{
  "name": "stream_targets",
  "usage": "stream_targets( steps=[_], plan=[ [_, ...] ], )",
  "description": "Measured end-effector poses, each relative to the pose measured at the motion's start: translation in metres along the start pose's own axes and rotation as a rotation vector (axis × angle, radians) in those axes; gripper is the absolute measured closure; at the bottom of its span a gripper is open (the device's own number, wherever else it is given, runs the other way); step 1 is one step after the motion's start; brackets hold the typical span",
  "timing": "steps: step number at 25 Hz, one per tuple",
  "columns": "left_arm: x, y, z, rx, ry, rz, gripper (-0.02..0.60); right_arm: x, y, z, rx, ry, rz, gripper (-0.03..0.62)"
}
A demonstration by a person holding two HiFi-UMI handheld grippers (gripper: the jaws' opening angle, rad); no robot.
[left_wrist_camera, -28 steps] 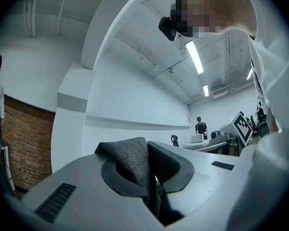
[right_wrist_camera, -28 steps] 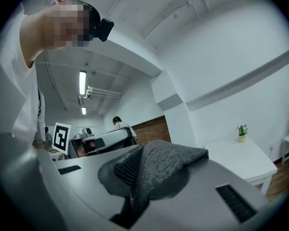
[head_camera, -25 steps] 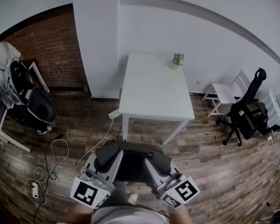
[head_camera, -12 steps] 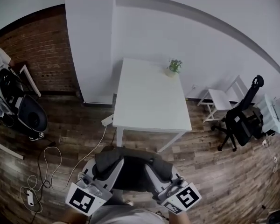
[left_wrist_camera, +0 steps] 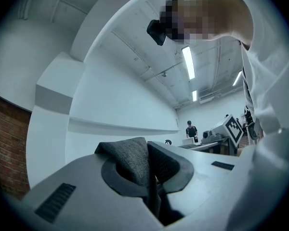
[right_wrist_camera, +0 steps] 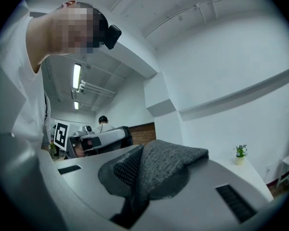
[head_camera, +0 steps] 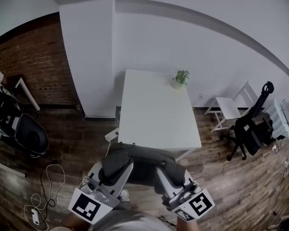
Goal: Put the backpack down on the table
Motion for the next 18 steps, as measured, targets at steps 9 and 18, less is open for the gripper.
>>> stream_targets(
  steps=[9,18],
  plan=[
    [0.021,0.050,0.047,-0.053,0.026,-0.045,0.540,0.025,0.042,-0.037,-0.053,-0.049,-0.041,0.545],
    [0.023,0.089,0.074,-0.053,-0.006,-0.044,0.539,0.036,0.066,-0.068,-0.056,-0.054,-0.014,0.545]
  ],
)
Point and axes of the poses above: the fingertips, and each gripper's own axes: y forward along the fingers, z to its left, x out of its top, the point moved 5 cm from there along -y, backward along the fingers, and after that the axes turned 15 degrees about x, right-handed, at the moved point
